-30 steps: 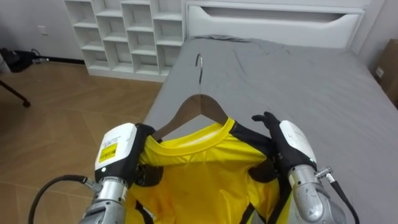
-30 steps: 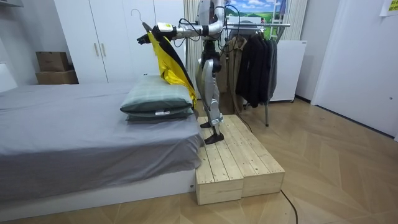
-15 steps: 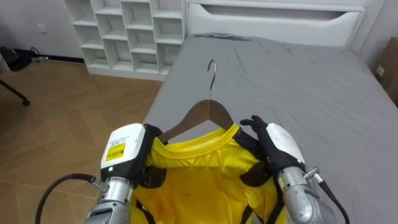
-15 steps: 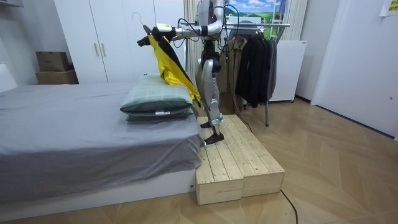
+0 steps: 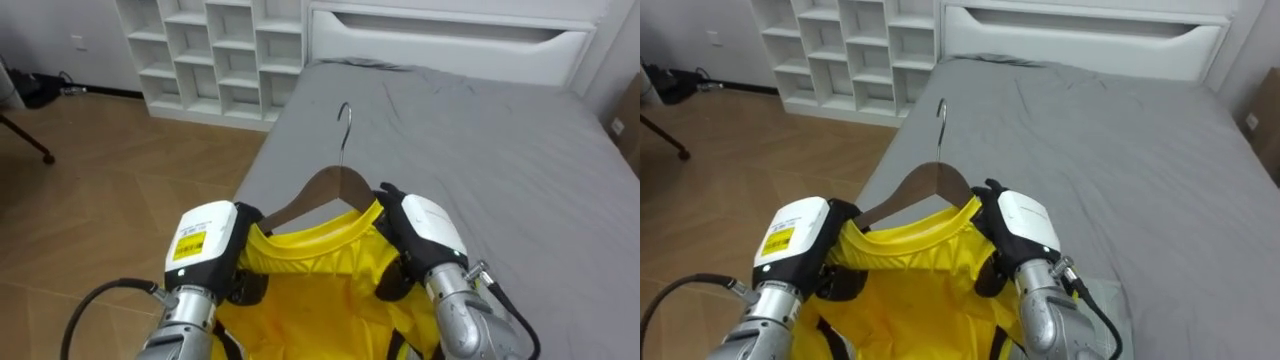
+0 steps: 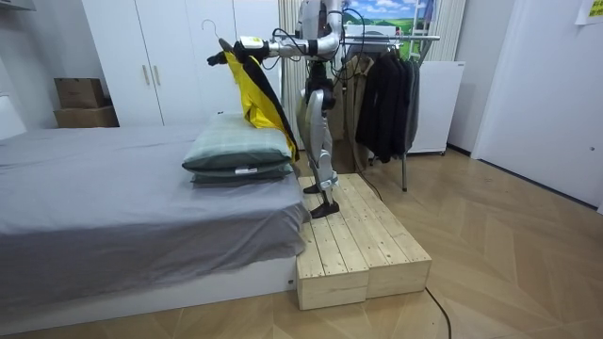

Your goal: Hang clothes

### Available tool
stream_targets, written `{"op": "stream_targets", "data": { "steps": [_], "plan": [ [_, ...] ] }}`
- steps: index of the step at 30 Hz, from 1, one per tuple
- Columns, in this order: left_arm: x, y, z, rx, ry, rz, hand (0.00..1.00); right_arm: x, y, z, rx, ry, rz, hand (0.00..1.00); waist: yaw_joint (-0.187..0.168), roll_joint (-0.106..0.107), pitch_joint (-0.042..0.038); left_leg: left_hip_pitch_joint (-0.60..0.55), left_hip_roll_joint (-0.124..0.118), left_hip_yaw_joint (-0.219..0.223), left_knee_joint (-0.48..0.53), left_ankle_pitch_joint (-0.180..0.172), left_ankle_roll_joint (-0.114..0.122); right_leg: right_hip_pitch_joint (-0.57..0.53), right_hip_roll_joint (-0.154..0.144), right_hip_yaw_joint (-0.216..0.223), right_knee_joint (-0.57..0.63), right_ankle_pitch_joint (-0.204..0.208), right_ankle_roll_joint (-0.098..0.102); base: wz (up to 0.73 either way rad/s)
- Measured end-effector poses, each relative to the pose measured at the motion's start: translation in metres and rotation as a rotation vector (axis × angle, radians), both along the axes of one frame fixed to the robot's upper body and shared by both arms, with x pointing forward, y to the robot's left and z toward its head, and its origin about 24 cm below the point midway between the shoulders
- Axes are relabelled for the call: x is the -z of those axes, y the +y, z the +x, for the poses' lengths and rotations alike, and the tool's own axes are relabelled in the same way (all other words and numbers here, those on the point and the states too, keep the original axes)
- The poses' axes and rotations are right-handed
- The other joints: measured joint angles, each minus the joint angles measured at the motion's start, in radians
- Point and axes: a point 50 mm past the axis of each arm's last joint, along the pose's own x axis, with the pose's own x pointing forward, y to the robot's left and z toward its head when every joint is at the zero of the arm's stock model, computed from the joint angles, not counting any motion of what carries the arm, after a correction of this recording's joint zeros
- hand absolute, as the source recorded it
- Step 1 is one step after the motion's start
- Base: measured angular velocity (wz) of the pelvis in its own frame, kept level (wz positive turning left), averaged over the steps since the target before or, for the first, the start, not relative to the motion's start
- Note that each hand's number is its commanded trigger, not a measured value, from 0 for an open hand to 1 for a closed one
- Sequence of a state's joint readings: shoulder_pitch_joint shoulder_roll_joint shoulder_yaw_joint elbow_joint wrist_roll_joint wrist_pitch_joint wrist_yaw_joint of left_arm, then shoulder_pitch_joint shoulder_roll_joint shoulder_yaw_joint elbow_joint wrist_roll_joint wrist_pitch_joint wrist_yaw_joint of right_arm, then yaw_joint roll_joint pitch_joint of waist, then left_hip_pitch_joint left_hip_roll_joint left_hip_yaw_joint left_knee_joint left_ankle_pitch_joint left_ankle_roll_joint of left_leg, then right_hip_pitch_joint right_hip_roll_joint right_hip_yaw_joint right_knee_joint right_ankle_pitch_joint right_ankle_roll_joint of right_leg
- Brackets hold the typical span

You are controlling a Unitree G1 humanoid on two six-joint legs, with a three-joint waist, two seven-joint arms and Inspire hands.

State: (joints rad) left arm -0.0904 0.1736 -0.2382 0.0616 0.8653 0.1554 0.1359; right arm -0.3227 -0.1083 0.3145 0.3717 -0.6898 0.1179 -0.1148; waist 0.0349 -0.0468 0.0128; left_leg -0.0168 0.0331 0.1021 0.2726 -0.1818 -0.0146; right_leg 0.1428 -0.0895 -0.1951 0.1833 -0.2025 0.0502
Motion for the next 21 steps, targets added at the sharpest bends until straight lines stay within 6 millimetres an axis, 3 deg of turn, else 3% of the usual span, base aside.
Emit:
{"op": "stream_targets", "data": {
  "steps": [2, 3, 4, 6, 7, 21],
  "plan": [
    [0.0003, -0.0005, 0.0, -0.005, 0.003, -0.004, 1.0, -0.0009, 0.0007, 0.0012, 0.001, 0.005, -0.003, 0.0, 0.0, -0.003, 0.0002, 0.0, 0.0, -0.001, 0.0, 0.0, 0.0, 0.001, 0.0, -0.001, 0.0, 0.0, 0.0, 0.0],
    [0.0006, -0.0008, 0.0, -0.008, 0.005, -0.005, 1.0, -0.0009, 0.001, 0.0014, 0.002, 0.007, -0.005, 0.21, 0.0, -0.003, 0.0001, 0.0, 0.0, -0.002, 0.0, 0.0, 0.0, 0.002, 0.0, -0.001, 0.0, 0.0, 0.0, 0.0],
    [0.0008, -0.0008, -0.0001, -0.01, 0.007, -0.005, 1.0, -0.0005, 0.0013, 0.0012, 0.001, 0.008, -0.006, 0.31, 0.0, -0.003, 0.0002, 0.0, 0.0, -0.002, 0.001, 0.0, 0.0, 0.002, 0.0, -0.002, 0.0, 0.0, 0.0, 0.0],
    [0.0009, -0.0007, -0.0001, -0.011, 0.008, -0.004, 1.0, -0.0005, 0.0013, 0.0012, 0.001, 0.009, -0.007, 0.92, 0.001, -0.003, 0.0002, -0.001, 0.0, -0.002, 0.001, 0.0, 0.0, 0.002, 0.0, -0.001, 0.0, 0.0, 0.0, 0.0],
    [0.0007, -0.0007, -0.0001, -0.011, 0.007, -0.004, 1.0, -0.0005, 0.0013, 0.0012, 0.001, 0.009, -0.007, 1.0, 0.001, -0.003, 0.0002, -0.001, 0.0, -0.002, 0.002, 0.0, 0.0, 0.002, 0.0, -0.001, 0.0, 0.0, 0.0, 0.0],
    [0.0006, 0.0005, -0.0003, -0.02, 0.01, 0.018, 1.0, 0.009, -0.0059, 0.0005, 0.051, 0.078, -0.028, 1.0, -0.002, -0.002, -0.0003, -0.007, -0.004, -0.01, 0.003, 0.0, 0.0, 0.007, 0.0, -0.006, -0.013, 0.0, 0.0, 0.01]
  ]
}}
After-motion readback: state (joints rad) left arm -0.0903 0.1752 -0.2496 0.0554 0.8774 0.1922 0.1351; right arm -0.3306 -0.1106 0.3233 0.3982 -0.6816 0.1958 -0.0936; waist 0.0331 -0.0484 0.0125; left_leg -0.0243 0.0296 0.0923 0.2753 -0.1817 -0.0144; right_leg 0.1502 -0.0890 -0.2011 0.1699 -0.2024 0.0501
